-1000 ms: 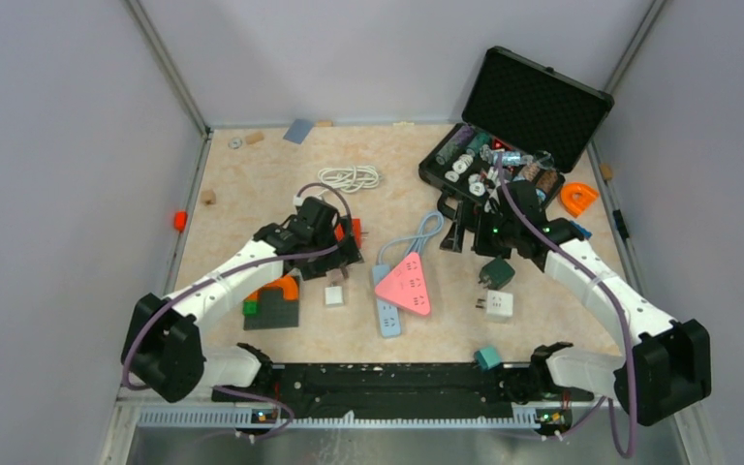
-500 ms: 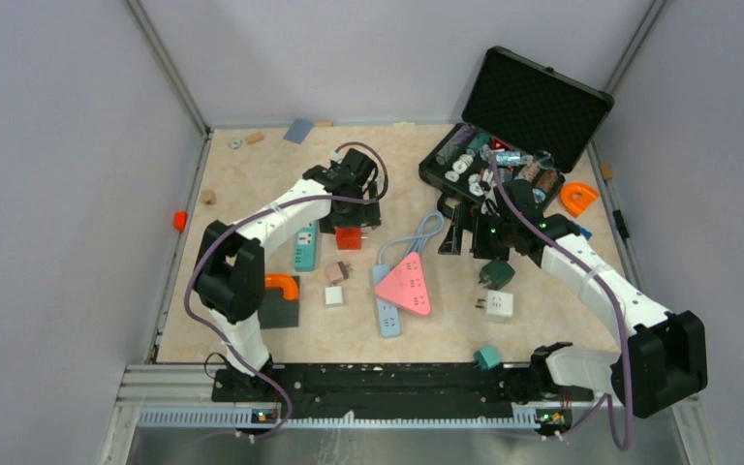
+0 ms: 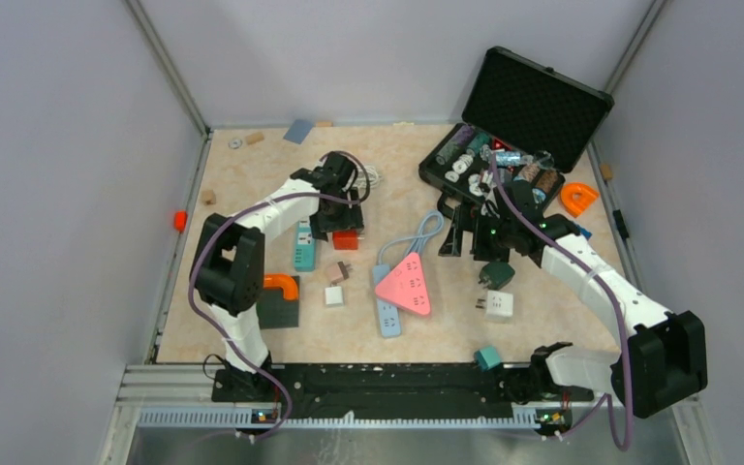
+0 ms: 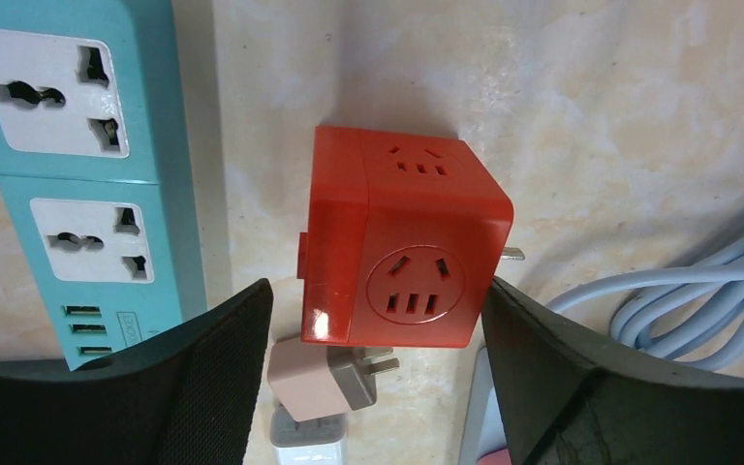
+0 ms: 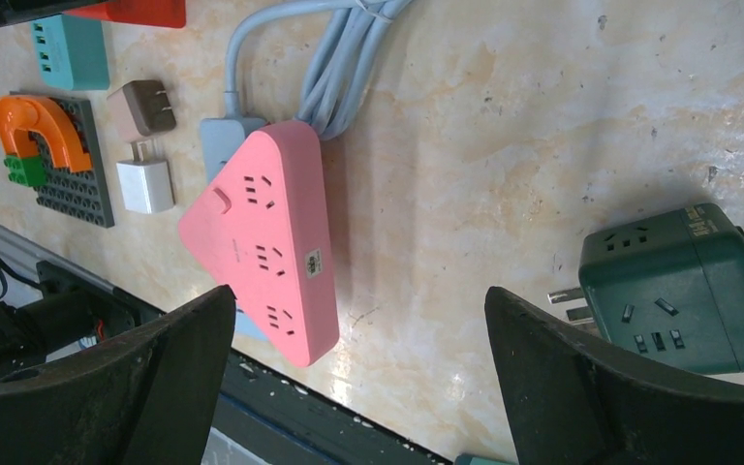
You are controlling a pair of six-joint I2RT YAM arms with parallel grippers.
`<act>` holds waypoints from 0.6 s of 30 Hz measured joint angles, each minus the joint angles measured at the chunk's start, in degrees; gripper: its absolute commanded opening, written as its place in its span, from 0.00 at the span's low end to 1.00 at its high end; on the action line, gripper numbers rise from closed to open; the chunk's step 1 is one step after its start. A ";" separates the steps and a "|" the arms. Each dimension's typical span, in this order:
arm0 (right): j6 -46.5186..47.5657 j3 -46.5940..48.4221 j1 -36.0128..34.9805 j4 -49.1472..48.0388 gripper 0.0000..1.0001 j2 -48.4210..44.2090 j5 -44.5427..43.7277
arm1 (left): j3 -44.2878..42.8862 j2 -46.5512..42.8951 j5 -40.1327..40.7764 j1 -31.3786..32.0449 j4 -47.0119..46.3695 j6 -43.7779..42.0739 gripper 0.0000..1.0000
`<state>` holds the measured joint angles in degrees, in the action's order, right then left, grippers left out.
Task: Insert the plug
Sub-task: Pick up the plug from the center of the board.
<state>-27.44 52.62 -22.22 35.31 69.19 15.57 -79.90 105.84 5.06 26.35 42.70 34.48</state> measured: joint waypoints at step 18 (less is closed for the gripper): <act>0.02 1.07 0.00 0.68 0.95 1.11 0.37 | 1.79 0.31 -5.84 -0.87 -3.06 -2.97 0.23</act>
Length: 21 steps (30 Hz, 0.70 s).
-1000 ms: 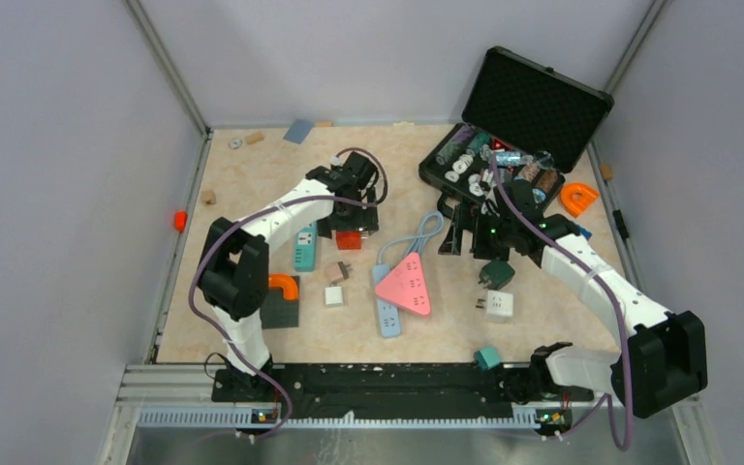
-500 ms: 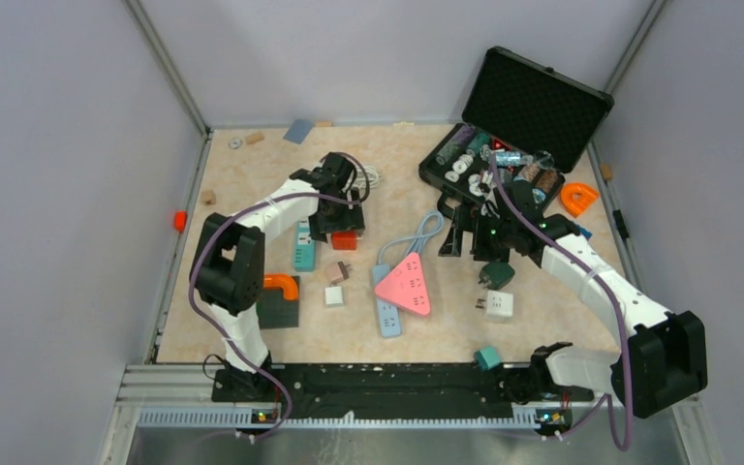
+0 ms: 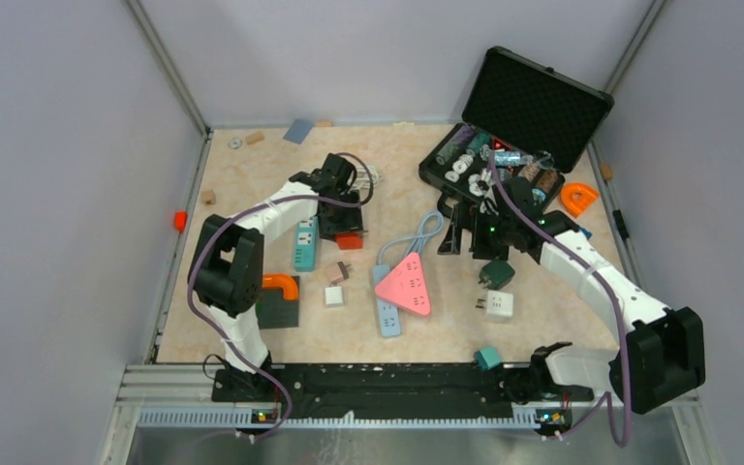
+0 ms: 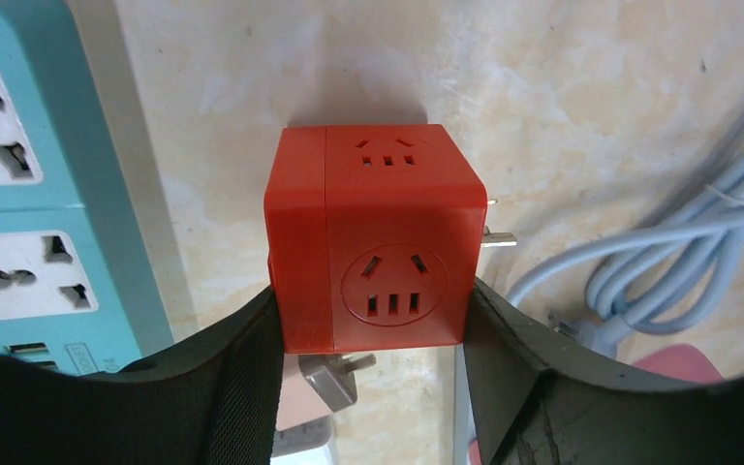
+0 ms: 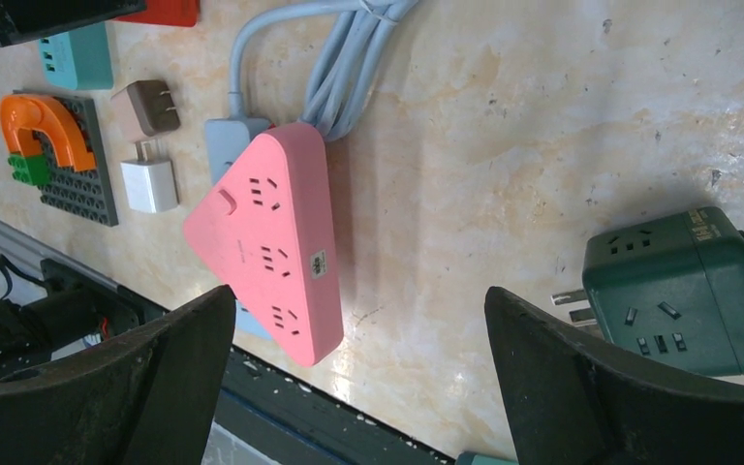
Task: Insert the plug
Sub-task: Pick up the plug from the center of the board.
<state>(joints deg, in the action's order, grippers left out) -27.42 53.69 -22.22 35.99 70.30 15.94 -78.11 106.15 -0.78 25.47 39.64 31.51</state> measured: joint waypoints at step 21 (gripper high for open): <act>-0.70 2.62 1.86 -3.45 0.96 -4.92 7.85 | 20.90 -42.42 -26.62 0.00 -25.77 -8.37 0.00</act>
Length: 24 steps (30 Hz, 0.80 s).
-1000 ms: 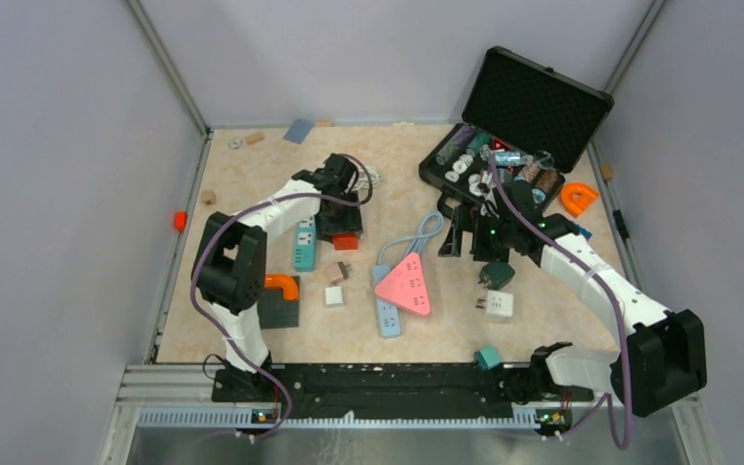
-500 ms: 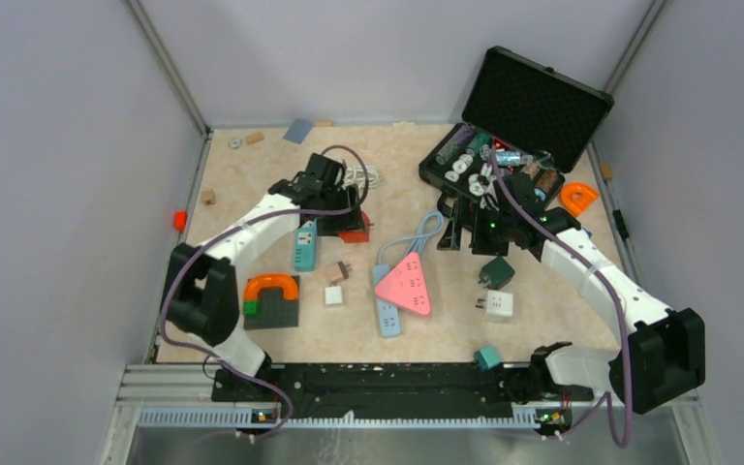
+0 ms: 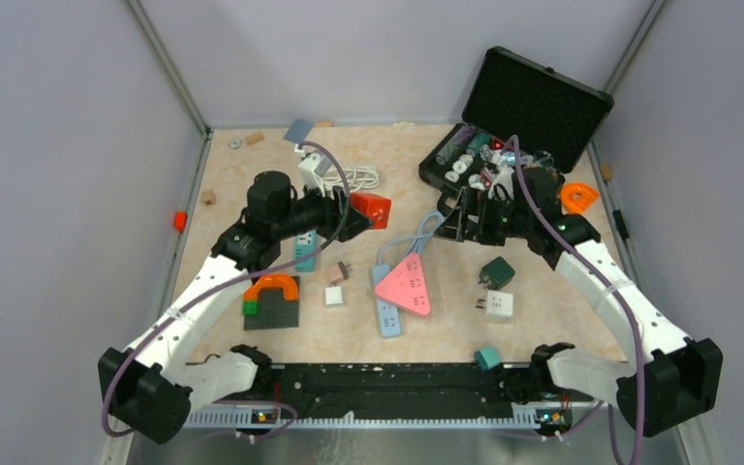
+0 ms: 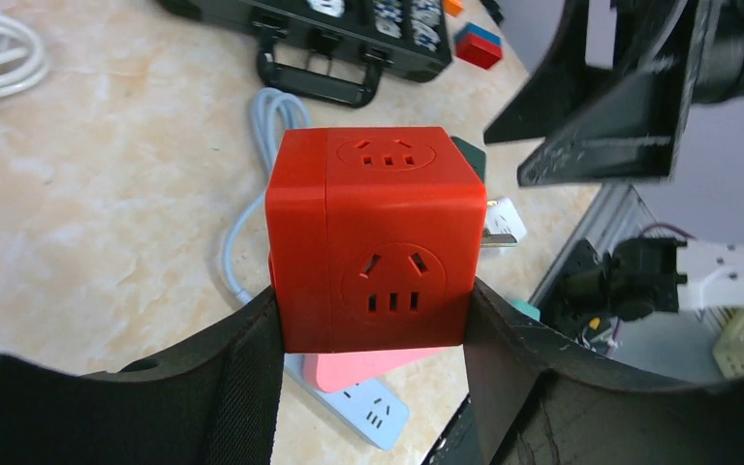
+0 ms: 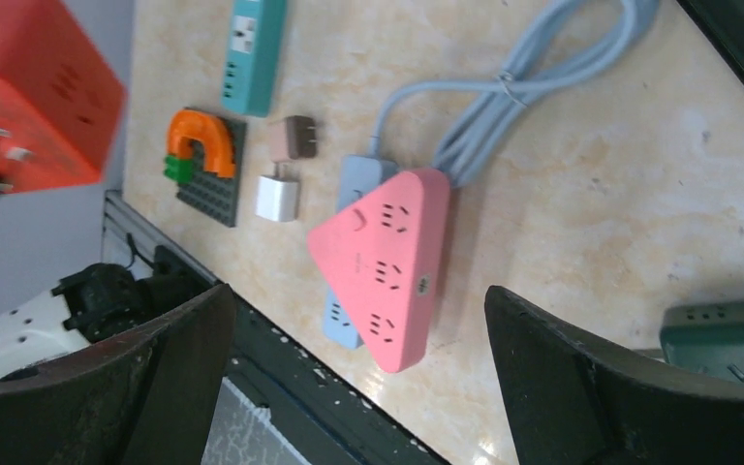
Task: Insert the plug
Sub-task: Pick up the plug from the center of the board.
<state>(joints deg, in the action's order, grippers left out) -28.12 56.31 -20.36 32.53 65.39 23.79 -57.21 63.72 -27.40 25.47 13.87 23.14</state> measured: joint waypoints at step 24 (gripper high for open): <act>-3.45 -12.28 0.00 -30.18 0.95 -13.64 26.32 | 9.03 -17.46 -21.64 8.33 0.98 -49.79 0.00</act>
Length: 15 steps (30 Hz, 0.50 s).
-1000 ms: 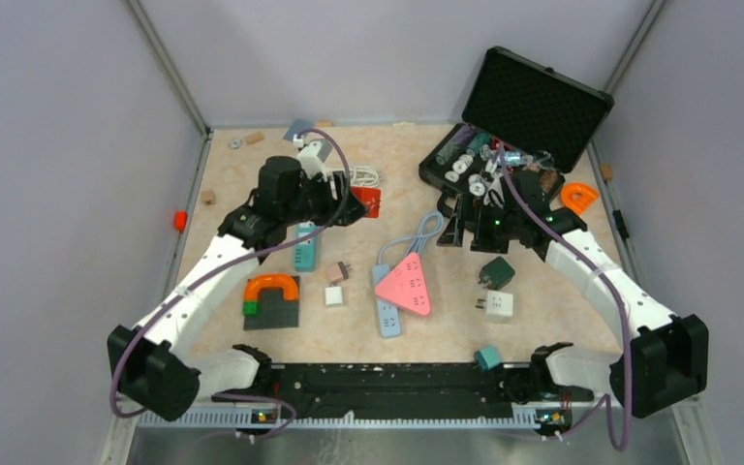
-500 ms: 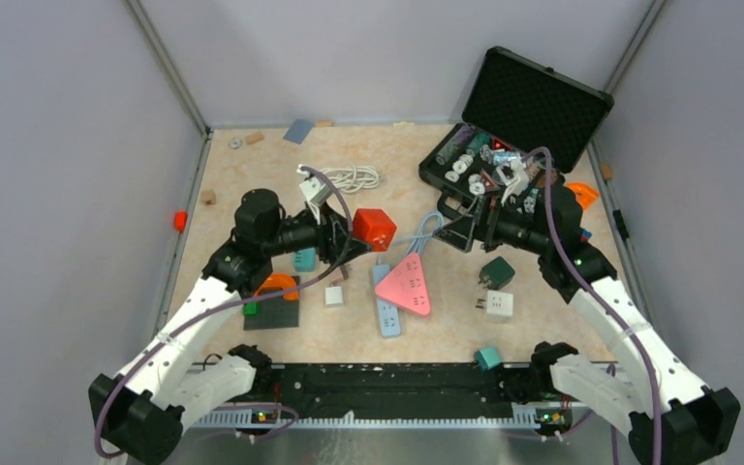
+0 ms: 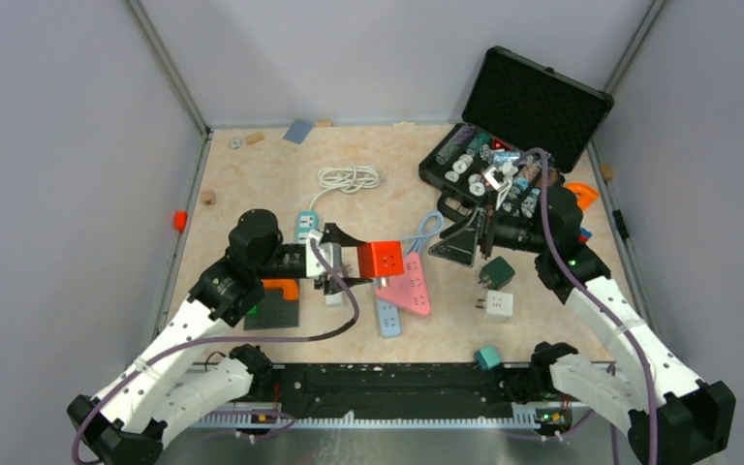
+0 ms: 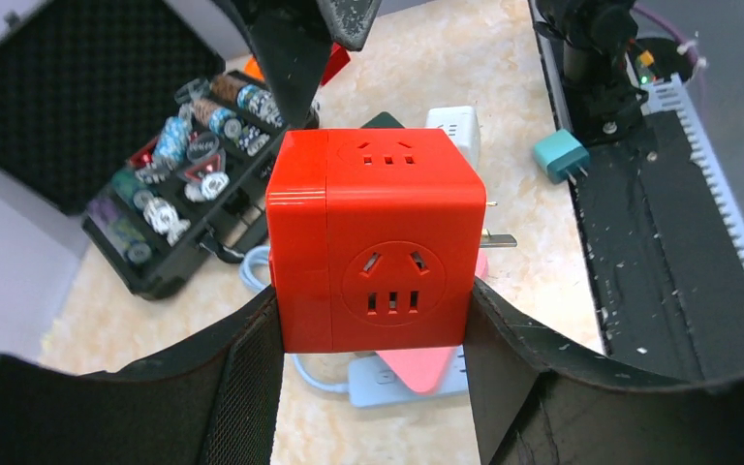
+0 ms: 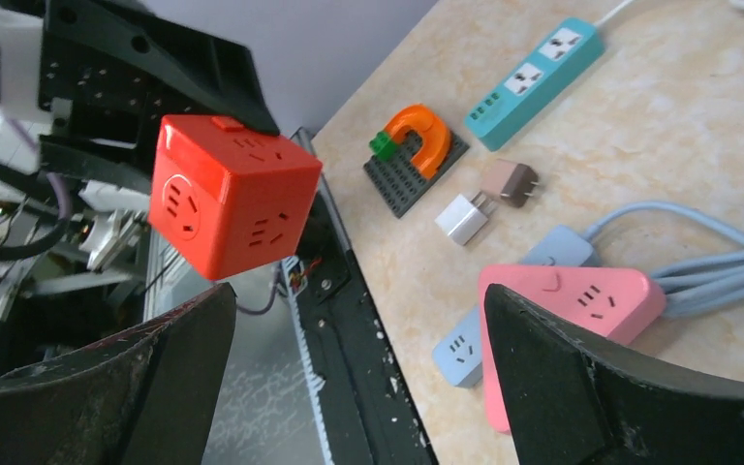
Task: Insert the plug
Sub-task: Pick up the plug from the center of the board.
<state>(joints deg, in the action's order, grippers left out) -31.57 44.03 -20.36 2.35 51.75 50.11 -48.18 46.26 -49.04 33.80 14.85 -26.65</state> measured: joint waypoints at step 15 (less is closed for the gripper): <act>14.34 10.47 -8.37 -0.13 0.96 6.49 16.46 | -3.72 -0.13 0.94 7.54 11.50 -36.46 0.00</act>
<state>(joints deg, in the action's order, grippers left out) -17.23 54.50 -28.73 2.22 58.24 66.57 -51.90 46.13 -48.10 41.34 26.35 -63.11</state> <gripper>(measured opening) 0.962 0.620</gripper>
